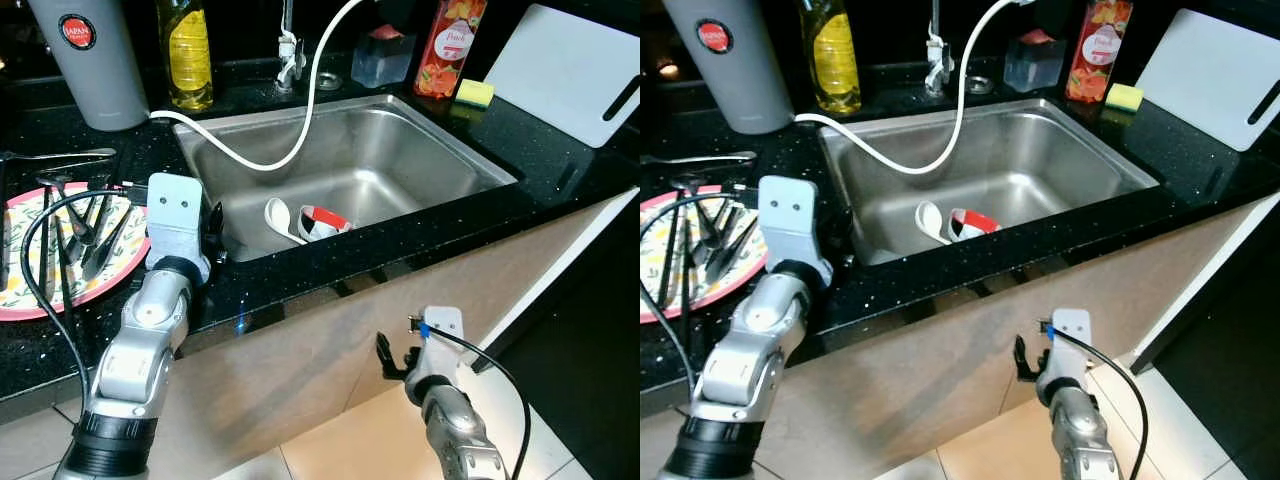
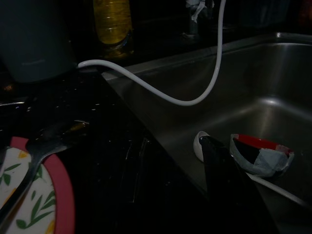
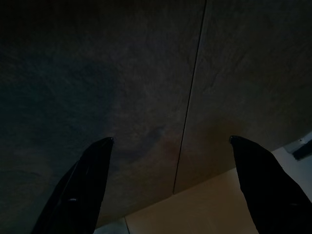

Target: Kitchen organization

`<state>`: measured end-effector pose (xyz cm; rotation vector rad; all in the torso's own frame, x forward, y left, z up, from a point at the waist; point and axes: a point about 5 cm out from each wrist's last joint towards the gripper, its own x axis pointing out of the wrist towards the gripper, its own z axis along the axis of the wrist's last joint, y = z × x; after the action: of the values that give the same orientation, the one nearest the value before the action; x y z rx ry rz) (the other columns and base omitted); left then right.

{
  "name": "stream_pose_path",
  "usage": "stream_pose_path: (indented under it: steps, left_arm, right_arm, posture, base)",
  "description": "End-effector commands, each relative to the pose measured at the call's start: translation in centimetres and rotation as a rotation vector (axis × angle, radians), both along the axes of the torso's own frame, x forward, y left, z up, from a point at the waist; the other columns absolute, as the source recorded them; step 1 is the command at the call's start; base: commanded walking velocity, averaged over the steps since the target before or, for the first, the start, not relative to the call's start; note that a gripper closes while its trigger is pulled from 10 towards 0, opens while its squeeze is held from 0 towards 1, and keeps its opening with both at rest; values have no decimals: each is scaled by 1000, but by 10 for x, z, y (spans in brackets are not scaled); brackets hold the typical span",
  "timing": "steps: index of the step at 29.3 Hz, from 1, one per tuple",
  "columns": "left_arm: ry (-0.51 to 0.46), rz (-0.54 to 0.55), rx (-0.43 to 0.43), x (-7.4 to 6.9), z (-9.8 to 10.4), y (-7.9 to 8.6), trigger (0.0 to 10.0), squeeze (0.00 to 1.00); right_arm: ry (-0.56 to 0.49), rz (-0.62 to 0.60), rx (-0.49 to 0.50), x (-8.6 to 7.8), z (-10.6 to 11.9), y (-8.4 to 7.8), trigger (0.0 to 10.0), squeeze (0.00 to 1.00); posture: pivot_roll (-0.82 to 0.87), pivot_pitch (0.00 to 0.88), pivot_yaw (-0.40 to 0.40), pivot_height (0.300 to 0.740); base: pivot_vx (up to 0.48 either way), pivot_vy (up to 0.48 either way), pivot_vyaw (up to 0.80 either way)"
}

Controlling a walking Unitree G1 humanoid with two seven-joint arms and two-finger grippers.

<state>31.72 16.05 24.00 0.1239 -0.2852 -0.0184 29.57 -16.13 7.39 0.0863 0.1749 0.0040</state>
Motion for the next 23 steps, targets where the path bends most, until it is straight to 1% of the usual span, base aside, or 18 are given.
stream_pose_path:
  steps: [1,2,3,6,7,9,10,12,13,14,16,17,18,19,20,21,22,23]
  left_arm:
    - [95,19,6,2,-23,1,10000,0]
    - [94,20,6,2,-23,0,10000,0]
    - [94,20,6,2,-23,0,10000,0]
    - [90,23,3,3,-23,0,10000,0]
    - [89,24,3,3,-24,-1,10000,0]
    - [89,22,3,3,-24,-2,10000,0]
    - [89,22,3,3,-24,-2,10000,0]
    - [87,19,4,4,-25,-3,10000,0]
    - [86,17,4,4,-25,-4,10000,0]
    - [86,17,4,4,-25,-4,10000,0]
    - [80,20,4,4,-25,-5,10000,0]
    - [80,20,4,4,-25,-5,10000,0]
    - [77,22,3,4,-25,-5,10000,0]
    - [71,27,4,5,-24,-5,10000,0]
    - [71,27,4,5,-24,-5,10000,0]
    - [64,33,6,5,-23,-4,10000,0]
    - [62,37,5,6,-22,-3,10000,0]
    - [62,37,5,6,-22,-3,10000,0]
  right_arm:
    - [39,-18,0,-3,-8,-5,10000,0]
    - [67,-6,8,-4,-14,-5,10000,0]
    - [67,-6,8,-4,-14,-5,10000,0]
    - [202,73,0,-17,-43,1,10000,0]
    - [229,94,-10,-21,-50,4,10000,0]
    - [273,137,-13,-28,-59,8,10000,0]
    - [273,137,-13,-28,-59,8,10000,0]
    - [326,172,-38,-35,-71,9,10000,0]
    - [361,176,-53,-39,-78,5,10000,0]
    - [361,176,-53,-39,-78,5,10000,0]
    - [445,185,-112,-49,-96,-9,10000,0]
    - [445,185,-112,-49,-96,-9,10000,0]
    - [477,186,-129,-54,-102,-14,10000,0]
    - [508,176,-122,-58,-107,-18,10000,0]
    - [508,176,-122,-58,-107,-18,10000,0]
    - [572,141,-123,-66,-118,-27,10000,0]
    - [597,129,-124,-69,-122,-30,10000,0]
    - [597,129,-124,-69,-122,-30,10000,0]
  posture:
    - [-82,168,-77,740]
    - [-85,165,-78,740]
    - [-85,165,-78,740]
    - [-93,167,-77,740]
    - [-94,167,-77,740]
    - [-97,165,-79,740]
    - [-97,165,-79,740]
    - [-102,161,-84,740]
    - [-104,155,-91,740]
    - [-104,155,-91,740]
    - [-108,147,-100,740]
    - [-108,147,-100,740]
    - [-107,147,-101,740]
    - [-106,140,-109,740]
    - [-106,140,-109,740]
    - [-101,129,-115,740]
    - [-100,129,-116,740]
    - [-100,129,-116,740]
  base:
    - [0,0,0]
    - [0,0,0]
    - [0,0,0]
    - [0,0,0]
    - [0,0,0]
    - [0,0,0]
    - [0,0,0]
    - [0,0,0]
    - [0,0,0]
    - [0,0,0]
    - [0,0,0]
    - [0,0,0]
    - [0,0,0]
    - [0,0,0]
    - [0,0,0]
    - [0,0,0]
    - [0,0,0]
    - [0,0,0]
